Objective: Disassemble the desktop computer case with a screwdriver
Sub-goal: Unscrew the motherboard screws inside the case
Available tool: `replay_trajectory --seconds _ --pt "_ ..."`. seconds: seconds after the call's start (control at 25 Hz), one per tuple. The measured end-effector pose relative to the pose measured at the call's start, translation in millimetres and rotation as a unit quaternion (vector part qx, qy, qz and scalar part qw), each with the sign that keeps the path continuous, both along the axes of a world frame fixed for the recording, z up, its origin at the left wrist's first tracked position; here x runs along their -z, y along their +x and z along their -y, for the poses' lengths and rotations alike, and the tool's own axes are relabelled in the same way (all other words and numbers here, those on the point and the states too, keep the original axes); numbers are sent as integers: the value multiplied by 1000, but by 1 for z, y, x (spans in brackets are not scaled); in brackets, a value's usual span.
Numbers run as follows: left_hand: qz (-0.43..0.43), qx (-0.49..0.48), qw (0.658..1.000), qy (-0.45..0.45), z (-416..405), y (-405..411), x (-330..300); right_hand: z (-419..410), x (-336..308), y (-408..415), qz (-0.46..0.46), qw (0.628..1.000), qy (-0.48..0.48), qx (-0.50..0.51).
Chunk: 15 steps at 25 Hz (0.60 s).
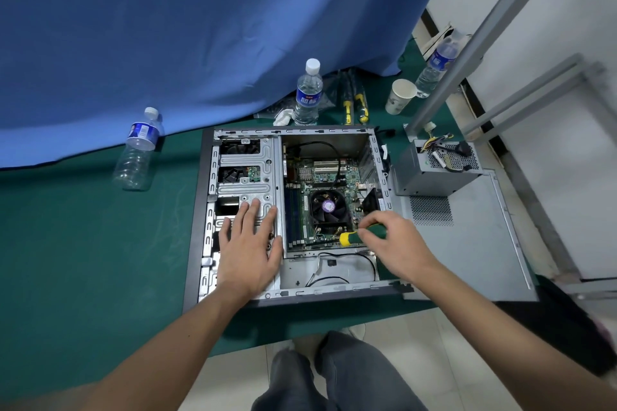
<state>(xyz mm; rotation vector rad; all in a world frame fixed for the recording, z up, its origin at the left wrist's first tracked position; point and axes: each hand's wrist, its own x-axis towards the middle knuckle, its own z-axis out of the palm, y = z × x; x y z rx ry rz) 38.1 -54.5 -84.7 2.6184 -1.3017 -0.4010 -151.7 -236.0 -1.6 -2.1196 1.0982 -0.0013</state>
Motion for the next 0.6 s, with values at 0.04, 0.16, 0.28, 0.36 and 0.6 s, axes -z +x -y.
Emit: replay_trajectory --seconds 0.04,0.16,0.28,0.36,0.6 --pt "-19 -11 1000 -7 2 1 -5 2 0 -6 28 998 29 45" --pt "-110 -57 991 -52 18 1 -26 6 1 -23 113 965 145 185" --pt "-180 2 981 -75 38 -17 -44 11 3 -41 172 922 232 260" --pt "-237 5 967 -91 50 -29 -52 13 4 -53 199 906 265 264" --pt "-319 -67 938 -122 75 -42 -58 27 9 -85 224 878 323 275"
